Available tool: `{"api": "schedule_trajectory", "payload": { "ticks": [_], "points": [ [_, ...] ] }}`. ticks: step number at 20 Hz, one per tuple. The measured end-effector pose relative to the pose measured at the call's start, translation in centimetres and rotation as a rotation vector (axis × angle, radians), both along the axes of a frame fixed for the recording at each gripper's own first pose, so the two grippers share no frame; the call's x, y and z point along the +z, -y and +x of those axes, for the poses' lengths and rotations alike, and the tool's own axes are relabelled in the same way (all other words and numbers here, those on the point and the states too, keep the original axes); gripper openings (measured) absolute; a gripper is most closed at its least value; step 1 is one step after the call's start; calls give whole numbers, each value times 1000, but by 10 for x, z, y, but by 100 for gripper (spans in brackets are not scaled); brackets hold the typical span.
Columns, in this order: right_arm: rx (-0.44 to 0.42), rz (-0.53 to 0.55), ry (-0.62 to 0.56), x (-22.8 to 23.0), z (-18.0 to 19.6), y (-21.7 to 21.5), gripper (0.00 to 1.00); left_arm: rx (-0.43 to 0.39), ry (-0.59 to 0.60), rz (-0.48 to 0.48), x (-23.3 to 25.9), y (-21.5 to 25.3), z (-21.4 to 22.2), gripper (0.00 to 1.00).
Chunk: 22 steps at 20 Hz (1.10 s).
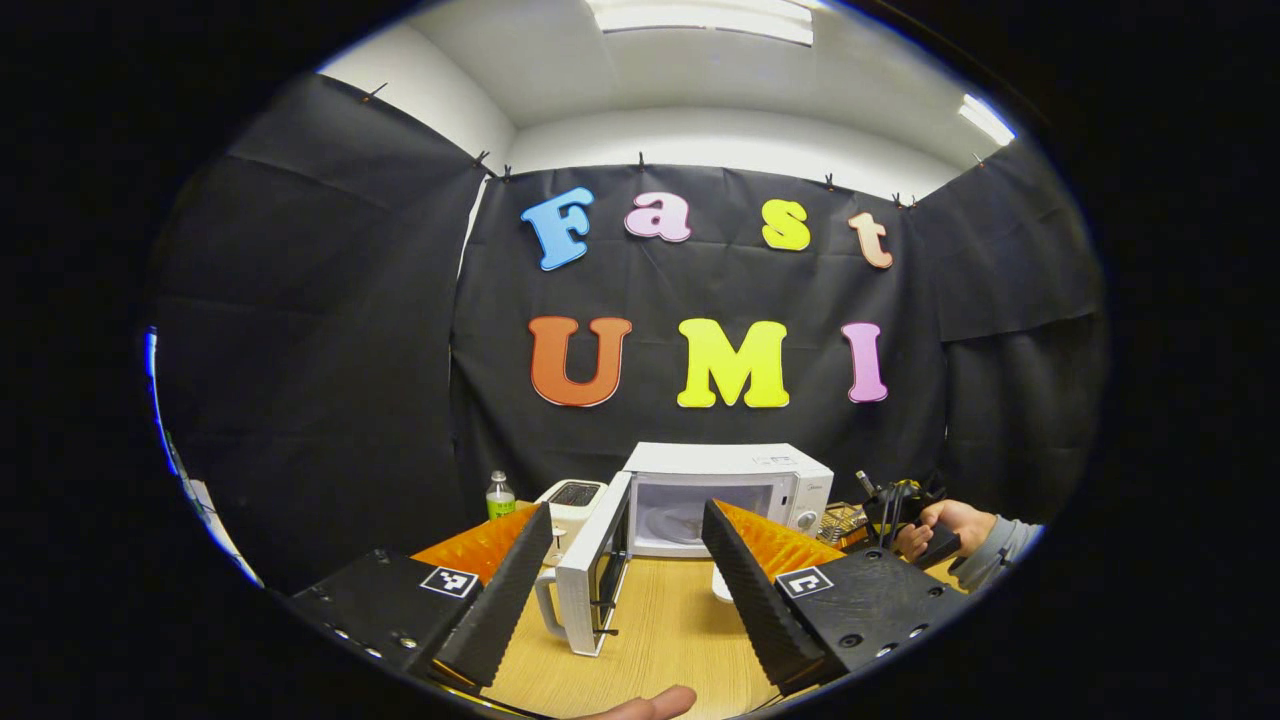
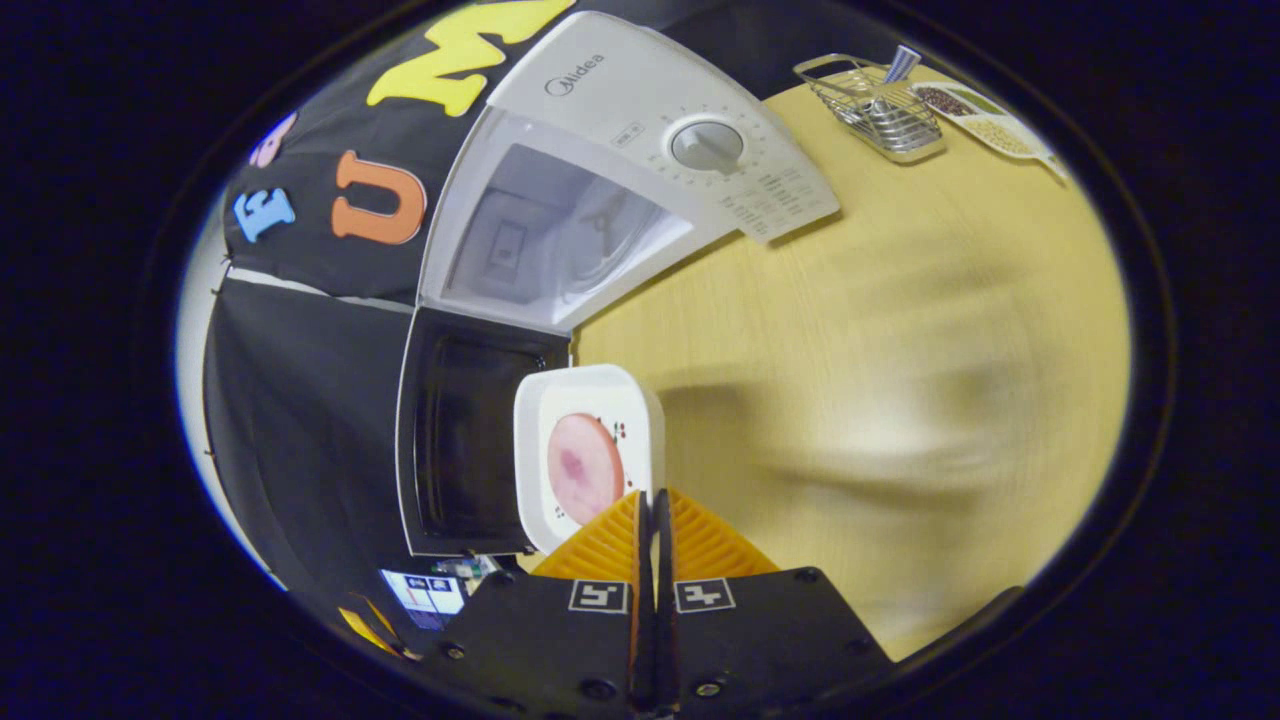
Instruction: Open the microwave oven with the left hand, put the food in, and close the microwave oven.
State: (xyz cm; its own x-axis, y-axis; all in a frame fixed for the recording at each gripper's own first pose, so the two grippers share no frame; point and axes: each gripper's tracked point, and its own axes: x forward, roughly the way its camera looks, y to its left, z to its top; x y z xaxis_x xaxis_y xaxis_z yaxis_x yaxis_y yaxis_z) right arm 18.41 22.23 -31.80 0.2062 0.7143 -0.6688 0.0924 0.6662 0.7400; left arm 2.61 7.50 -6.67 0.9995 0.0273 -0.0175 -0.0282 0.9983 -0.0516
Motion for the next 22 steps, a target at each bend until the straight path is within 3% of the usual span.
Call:
{"api": "schedule_trajectory", "payload": {
  "ticks": [8,16,19,22],
  "points": [
    [-206,40,-63,-11,30,-60,4,15,-12,49,-18,-5,-14,92],
    [-664,26,17,-32,98,-88,4,25,-28,-9,-30,-25,-8,92],
    [-764,22,50,-37,122,-101,4,17,-39,-13,-38,-27,-4,92],
    [-838,99,122,-32,153,-119,4,14,-53,-15,-48,-32,2,92]
  ]
}}
